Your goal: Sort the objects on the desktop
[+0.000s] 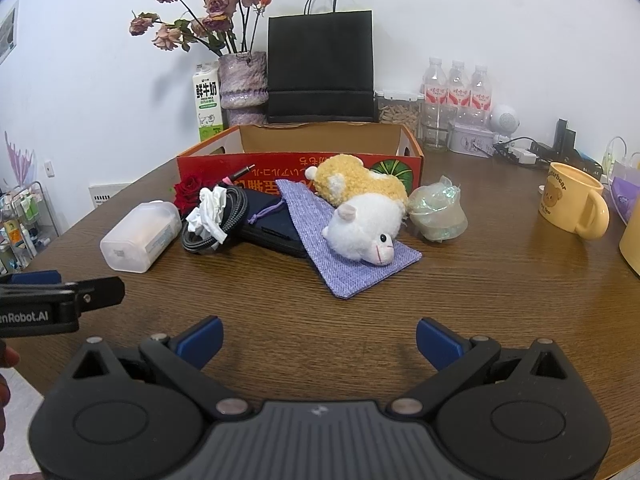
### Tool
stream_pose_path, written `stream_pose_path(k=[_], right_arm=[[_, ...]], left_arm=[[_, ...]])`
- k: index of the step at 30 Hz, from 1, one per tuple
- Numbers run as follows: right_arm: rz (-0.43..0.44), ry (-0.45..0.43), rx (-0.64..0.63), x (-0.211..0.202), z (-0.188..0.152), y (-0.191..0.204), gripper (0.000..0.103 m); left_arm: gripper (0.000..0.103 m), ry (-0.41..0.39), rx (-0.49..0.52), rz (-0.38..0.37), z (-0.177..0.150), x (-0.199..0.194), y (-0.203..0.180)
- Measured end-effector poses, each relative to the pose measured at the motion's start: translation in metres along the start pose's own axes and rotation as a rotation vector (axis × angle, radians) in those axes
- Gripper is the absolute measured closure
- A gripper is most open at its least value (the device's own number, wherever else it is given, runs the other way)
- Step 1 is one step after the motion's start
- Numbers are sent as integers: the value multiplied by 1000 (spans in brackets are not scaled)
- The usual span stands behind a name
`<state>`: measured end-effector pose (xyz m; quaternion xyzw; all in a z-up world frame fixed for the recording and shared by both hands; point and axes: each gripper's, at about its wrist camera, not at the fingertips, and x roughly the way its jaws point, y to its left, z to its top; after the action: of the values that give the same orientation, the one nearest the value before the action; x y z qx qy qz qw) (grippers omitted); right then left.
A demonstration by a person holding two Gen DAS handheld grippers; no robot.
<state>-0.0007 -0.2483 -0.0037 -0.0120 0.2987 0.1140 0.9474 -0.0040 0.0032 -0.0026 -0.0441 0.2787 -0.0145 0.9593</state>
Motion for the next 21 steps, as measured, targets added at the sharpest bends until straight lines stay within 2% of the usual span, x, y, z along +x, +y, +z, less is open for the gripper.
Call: stream_pose_path(k=[21], right_arm=[[-1,-19,-7,-6,5,1,0]], left_arm=[[0,-15,8,-1,4,-5,-1]])
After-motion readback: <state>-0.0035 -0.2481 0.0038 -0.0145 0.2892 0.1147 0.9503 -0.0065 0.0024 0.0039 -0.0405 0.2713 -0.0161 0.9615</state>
